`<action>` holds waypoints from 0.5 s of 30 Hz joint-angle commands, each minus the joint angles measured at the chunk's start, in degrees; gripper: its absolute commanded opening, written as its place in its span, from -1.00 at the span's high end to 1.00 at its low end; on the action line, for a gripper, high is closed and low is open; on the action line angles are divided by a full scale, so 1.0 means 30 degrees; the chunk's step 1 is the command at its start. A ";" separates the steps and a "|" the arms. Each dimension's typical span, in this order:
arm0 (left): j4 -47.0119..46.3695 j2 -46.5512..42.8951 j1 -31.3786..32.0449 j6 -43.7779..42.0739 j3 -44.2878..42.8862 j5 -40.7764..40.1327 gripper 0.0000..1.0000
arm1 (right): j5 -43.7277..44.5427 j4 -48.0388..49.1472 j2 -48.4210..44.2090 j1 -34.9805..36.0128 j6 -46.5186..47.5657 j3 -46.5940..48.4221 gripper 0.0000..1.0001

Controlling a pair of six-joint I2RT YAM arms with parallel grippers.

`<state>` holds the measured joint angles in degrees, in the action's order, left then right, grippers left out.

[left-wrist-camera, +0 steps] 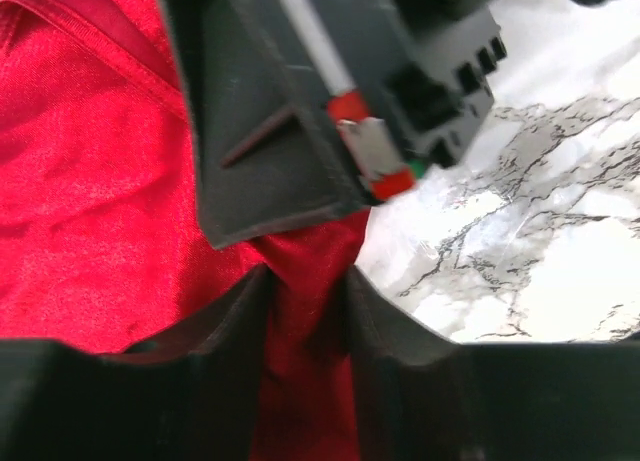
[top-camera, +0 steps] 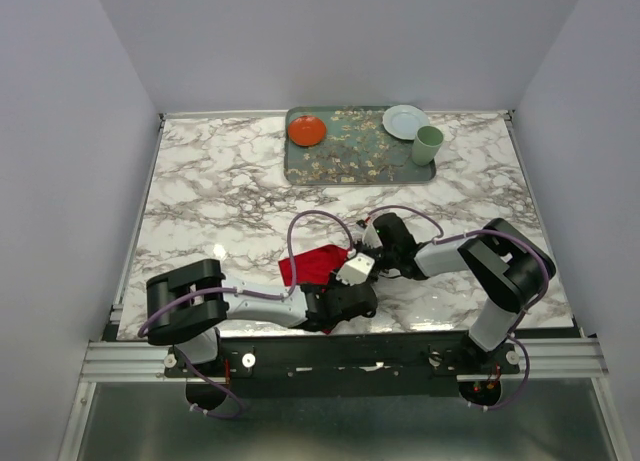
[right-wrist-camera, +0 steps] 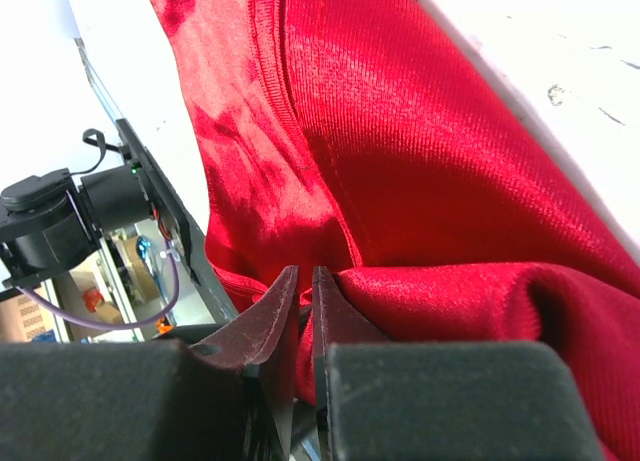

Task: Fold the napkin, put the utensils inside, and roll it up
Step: Roll the napkin with the utensil

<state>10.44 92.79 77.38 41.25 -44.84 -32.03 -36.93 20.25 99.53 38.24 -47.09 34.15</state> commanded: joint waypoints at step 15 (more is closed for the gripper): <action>-0.2247 -0.0724 -0.2327 -0.0128 0.3636 0.6542 0.89 | 0.0442 -0.3436 -0.1327 -0.0674 0.0257 0.0392 0.52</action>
<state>-0.43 88.62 71.77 40.36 -39.09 -21.28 -36.91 18.13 98.17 37.04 -47.09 34.33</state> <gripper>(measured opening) 0.144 0.219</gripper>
